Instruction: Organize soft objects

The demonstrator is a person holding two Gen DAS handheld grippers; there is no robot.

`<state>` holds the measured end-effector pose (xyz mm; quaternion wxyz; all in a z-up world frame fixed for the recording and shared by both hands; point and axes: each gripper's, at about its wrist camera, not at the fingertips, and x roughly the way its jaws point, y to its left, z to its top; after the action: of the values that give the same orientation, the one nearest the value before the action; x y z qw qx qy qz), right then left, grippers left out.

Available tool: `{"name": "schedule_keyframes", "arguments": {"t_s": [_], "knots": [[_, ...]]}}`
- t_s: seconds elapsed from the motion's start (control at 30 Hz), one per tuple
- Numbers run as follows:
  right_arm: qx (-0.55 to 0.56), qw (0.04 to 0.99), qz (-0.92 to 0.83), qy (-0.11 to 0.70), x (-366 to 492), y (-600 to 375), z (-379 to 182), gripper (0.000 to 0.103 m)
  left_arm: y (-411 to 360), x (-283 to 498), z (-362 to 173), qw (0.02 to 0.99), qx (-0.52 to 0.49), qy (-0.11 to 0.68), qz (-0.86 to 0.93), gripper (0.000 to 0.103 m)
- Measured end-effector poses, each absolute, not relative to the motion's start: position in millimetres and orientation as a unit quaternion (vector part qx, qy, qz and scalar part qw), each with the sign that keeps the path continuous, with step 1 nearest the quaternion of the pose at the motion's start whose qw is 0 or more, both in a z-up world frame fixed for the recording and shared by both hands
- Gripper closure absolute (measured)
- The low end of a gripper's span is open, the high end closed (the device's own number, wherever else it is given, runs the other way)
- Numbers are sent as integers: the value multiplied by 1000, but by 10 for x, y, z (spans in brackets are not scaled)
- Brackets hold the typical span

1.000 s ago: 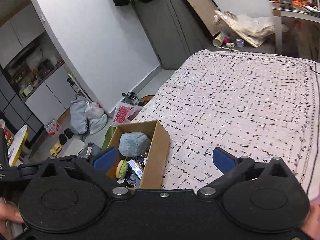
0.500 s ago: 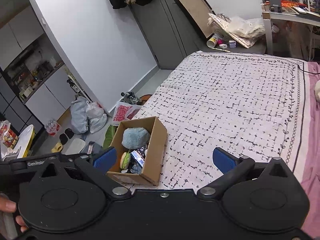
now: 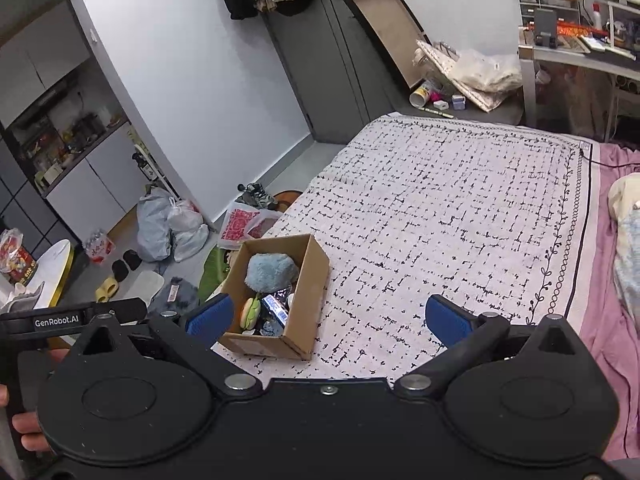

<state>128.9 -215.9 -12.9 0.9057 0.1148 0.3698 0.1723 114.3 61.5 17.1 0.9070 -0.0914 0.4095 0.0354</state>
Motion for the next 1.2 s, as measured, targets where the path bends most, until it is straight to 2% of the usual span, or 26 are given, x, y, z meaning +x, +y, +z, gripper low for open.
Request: {"name": "schedule_keyframes", "arguments": {"t_s": [0.6,1.2], "knots": [[81,920,169,343,891,-2105,171,0,514,716,456,924,-64,375,44,6],[76,918,176,346,748,-2048,197,0,457,572,452,925,-51,375,43,6]]}}
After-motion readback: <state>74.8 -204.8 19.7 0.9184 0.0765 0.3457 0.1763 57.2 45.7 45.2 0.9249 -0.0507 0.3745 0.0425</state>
